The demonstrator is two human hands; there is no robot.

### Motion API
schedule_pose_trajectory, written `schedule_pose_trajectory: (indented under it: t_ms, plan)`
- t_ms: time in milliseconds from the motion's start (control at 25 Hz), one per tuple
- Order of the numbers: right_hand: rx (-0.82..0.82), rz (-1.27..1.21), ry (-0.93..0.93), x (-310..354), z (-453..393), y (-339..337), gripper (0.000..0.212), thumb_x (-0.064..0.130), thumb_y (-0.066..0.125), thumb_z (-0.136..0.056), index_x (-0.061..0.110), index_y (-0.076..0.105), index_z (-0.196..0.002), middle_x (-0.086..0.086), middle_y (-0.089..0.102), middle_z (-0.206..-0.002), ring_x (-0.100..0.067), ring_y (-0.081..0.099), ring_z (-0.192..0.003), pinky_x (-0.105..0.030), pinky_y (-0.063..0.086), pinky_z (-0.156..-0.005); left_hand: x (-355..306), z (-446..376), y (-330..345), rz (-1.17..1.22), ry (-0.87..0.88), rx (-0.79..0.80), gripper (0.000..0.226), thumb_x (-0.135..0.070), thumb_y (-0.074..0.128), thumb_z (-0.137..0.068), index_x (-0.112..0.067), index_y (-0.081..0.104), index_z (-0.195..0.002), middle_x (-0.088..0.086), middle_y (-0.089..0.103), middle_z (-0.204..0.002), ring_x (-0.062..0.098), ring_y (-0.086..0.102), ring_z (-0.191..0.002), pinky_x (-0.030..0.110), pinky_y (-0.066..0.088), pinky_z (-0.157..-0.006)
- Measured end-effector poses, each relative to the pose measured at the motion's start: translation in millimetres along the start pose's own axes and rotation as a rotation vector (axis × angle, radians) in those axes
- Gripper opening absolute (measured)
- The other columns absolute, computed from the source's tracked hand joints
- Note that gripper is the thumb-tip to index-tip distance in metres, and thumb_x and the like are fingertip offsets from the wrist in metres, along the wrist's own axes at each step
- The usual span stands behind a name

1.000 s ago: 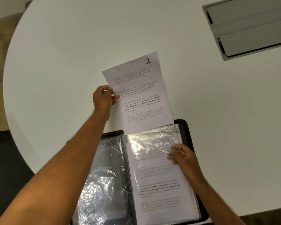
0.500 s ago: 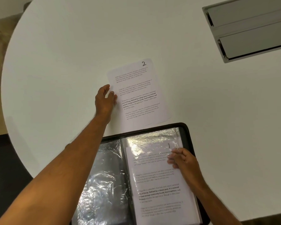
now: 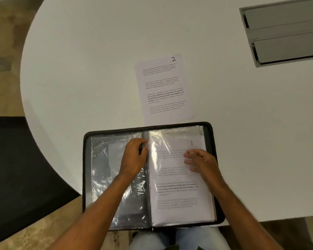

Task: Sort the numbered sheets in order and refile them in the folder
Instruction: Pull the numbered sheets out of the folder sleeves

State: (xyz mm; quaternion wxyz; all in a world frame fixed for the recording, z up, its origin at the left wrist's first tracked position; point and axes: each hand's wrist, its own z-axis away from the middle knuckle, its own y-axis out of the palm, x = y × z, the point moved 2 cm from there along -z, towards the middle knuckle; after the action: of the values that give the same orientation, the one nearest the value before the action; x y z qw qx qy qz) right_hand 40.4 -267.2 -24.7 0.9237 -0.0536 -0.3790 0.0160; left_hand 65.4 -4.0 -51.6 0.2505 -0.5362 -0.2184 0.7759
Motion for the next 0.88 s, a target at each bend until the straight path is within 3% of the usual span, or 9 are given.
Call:
schedule_pose_trajectory:
  t_ms: [200,320,440,600,800,880]
  plan:
    - [0.115,0.005,-0.018,16,29,23,0.020,0.030,0.060,-0.102,0.020,0.074,-0.113,0.007,0.079,-0.106,-0.014,0.075,-0.098,-0.037,0.059,-0.090,11,44,-2,0.143,-0.136,0.058,0.017,-0.024,0.064,-0.100,-0.027,0.068,-0.116,-0.010,0.061,-0.111,0.005,0.062,-0.093,0.027,0.055,-0.087]
    - [0.198,-0.031,-0.021,24,48,50,0.023,0.029,0.057,-0.103,0.017,0.073,-0.116,0.005,0.079,-0.108,-0.014,0.075,-0.099,-0.035,0.056,-0.093,11,62,-10,0.367,-0.266,0.174,0.015,-0.035,0.065,-0.099,-0.030,0.071,-0.112,-0.004,0.070,-0.110,0.017,0.069,-0.099,0.037,0.059,-0.089]
    - [0.275,-0.097,-0.003,26,58,84,0.026,0.028,0.056,-0.104,0.013,0.071,-0.117,-0.002,0.078,-0.110,-0.020,0.075,-0.103,-0.037,0.052,-0.101,11,75,-22,0.602,-0.361,0.271,0.040,-0.055,0.060,-0.095,-0.024,0.073,-0.116,0.003,0.073,-0.117,0.023,0.068,-0.113,0.045,0.052,-0.104]
    - [0.340,-0.132,0.000,18,61,133,0.025,0.031,0.057,-0.102,0.018,0.073,-0.116,-0.003,0.077,-0.113,-0.022,0.072,-0.110,-0.043,0.048,-0.107,29,93,-38,0.658,-0.378,0.297,0.074,-0.087,0.043,-0.084,-0.033,0.067,-0.129,0.002,0.071,-0.127,0.025,0.062,-0.123,0.050,0.041,-0.113]
    - [0.426,-0.170,0.002,11,66,183,0.029,0.032,0.058,-0.103,0.014,0.067,-0.124,0.001,0.076,-0.117,-0.015,0.072,-0.111,-0.033,0.046,-0.099,62,115,-68,0.701,-0.446,0.198,0.092,-0.096,0.029,-0.078,-0.032,0.065,-0.132,-0.005,0.068,-0.133,0.015,0.058,-0.131,0.045,0.036,-0.114]
    - [0.438,-0.168,-0.005,8,65,197,0.030,0.029,0.059,-0.103,0.012,0.065,-0.127,0.000,0.076,-0.118,-0.014,0.072,-0.111,-0.027,0.049,-0.095,69,121,-80,0.703,-0.461,0.177,0.086,-0.091,0.031,-0.082,-0.030,0.065,-0.133,-0.006,0.069,-0.132,0.012,0.060,-0.127,0.039,0.040,-0.108]
